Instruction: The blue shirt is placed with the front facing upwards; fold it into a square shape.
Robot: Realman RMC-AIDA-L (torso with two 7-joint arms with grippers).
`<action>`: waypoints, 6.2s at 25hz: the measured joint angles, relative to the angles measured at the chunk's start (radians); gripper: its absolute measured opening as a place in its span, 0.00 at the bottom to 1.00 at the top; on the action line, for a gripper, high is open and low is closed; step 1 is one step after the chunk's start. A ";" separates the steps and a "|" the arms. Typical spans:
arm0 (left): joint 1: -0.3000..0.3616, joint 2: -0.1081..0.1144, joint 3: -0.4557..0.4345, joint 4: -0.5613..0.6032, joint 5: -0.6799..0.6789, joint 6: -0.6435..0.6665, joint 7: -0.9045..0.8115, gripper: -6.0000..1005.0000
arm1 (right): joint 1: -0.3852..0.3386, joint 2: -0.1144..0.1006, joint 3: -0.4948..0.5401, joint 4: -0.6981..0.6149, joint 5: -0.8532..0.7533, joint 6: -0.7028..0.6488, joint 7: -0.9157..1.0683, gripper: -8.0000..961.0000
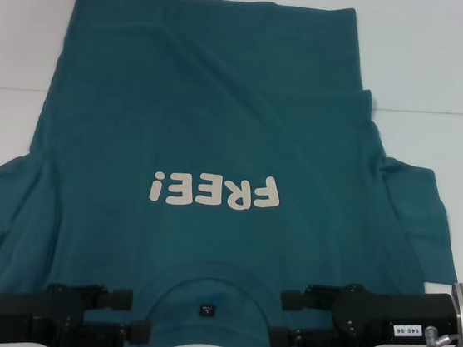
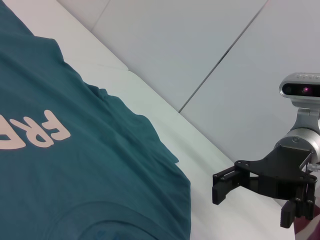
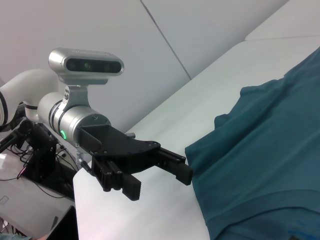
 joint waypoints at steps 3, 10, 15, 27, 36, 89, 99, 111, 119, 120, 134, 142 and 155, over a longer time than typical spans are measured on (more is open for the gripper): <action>0.000 0.000 0.000 0.000 0.000 0.000 0.000 0.87 | 0.000 0.000 0.000 0.000 0.000 0.000 0.000 0.95; 0.003 0.000 0.000 0.000 0.000 0.000 0.000 0.87 | 0.000 0.000 0.000 0.001 0.000 0.000 0.000 0.95; 0.004 -0.001 0.000 -0.001 0.000 0.000 0.000 0.87 | 0.000 0.000 0.000 0.005 0.000 0.001 0.000 0.95; -0.044 0.024 -0.161 -0.005 -0.014 -0.042 -0.276 0.87 | 0.007 -0.005 0.024 0.005 0.015 0.011 0.079 0.95; -0.054 0.042 -0.345 -0.015 -0.040 -0.169 -0.553 0.87 | 0.038 -0.012 0.132 0.005 0.042 0.063 0.277 0.95; 0.012 0.043 -0.354 -0.092 -0.030 -0.524 -0.594 0.87 | 0.049 -0.038 0.163 0.040 0.155 0.142 0.394 0.95; 0.008 0.043 -0.330 -0.095 -0.028 -0.544 -0.576 0.87 | 0.043 -0.038 0.163 0.040 0.155 0.142 0.393 0.95; 0.005 0.043 -0.315 -0.105 -0.027 -0.572 -0.575 0.87 | 0.037 -0.038 0.163 0.040 0.156 0.142 0.391 0.95; -0.001 0.043 -0.278 -0.112 -0.025 -0.573 -0.577 0.87 | 0.037 -0.038 0.163 0.040 0.159 0.142 0.391 0.95; -0.003 0.043 -0.276 -0.114 -0.025 -0.574 -0.577 0.87 | 0.037 -0.038 0.163 0.040 0.160 0.142 0.391 0.95; -0.011 0.046 -0.275 -0.117 -0.025 -0.571 -0.601 0.87 | 0.035 -0.040 0.163 0.040 0.162 0.142 0.390 0.95; 0.004 0.043 -0.274 -0.116 -0.024 -0.558 -0.603 0.87 | 0.035 -0.041 0.164 0.040 0.163 0.142 0.390 0.95; -0.018 0.048 -0.275 -0.117 -0.003 -0.564 -0.628 0.87 | 0.030 -0.041 0.164 0.040 0.163 0.137 0.390 0.95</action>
